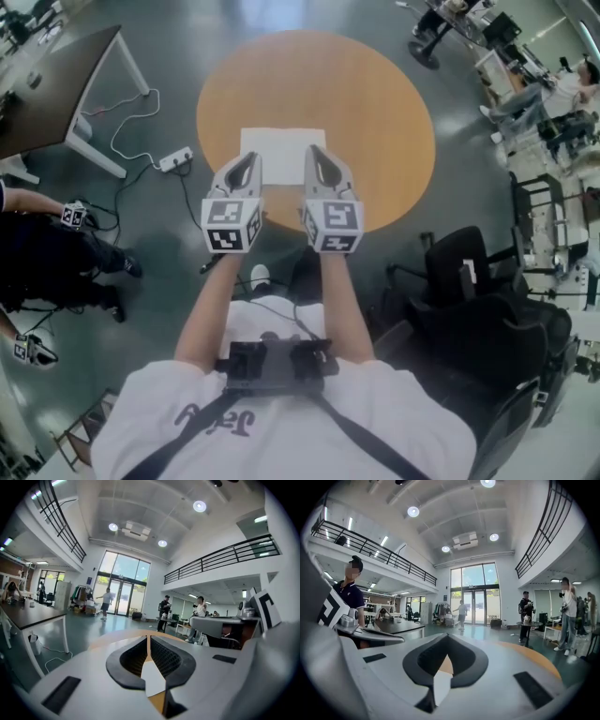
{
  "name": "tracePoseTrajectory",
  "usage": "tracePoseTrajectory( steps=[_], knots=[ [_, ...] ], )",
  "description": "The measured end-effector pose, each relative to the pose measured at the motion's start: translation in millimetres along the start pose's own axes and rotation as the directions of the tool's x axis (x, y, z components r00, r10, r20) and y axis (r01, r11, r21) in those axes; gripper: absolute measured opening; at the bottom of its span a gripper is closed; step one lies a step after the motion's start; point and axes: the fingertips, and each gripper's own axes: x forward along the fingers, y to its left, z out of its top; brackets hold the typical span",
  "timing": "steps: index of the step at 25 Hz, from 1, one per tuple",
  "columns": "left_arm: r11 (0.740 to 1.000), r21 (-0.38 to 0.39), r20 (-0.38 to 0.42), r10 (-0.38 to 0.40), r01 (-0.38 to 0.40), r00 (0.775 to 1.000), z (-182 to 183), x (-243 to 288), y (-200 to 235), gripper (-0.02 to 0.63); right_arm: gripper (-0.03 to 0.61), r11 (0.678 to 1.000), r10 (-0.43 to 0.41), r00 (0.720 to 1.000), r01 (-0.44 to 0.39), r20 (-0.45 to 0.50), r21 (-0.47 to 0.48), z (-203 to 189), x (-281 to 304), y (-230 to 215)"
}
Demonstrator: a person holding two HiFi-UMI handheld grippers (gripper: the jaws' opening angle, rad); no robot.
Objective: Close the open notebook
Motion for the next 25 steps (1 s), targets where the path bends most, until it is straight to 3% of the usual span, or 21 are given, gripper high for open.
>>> tracePoseTrajectory(
  steps=[7,14,19,25],
  knots=[
    [0.995,-0.045,-0.113,0.084,-0.090,0.990,-52.3,10.4,37.6,0.017,0.011,0.996,0.087,0.993,-0.085,-0.076,0.026,-40.2,34.3,12.8],
    [0.986,-0.073,-0.234,0.131,-0.152,0.963,-111.1,23.4,49.0,0.031,0.011,0.984,0.178,0.974,-0.174,-0.139,0.039,-71.7,52.9,23.1],
    [0.979,-0.082,-0.307,0.154,-0.187,0.939,-143.6,32.3,58.9,0.091,0.011,0.979,0.202,0.961,-0.194,-0.188,0.061,-90.1,61.8,19.2],
    [0.965,-0.127,-0.423,0.156,-0.229,0.893,-198.7,39.7,67.1,0.220,0.011,0.976,0.216,0.947,-0.204,-0.239,0.074,-109.7,68.7,5.3]
  ],
)
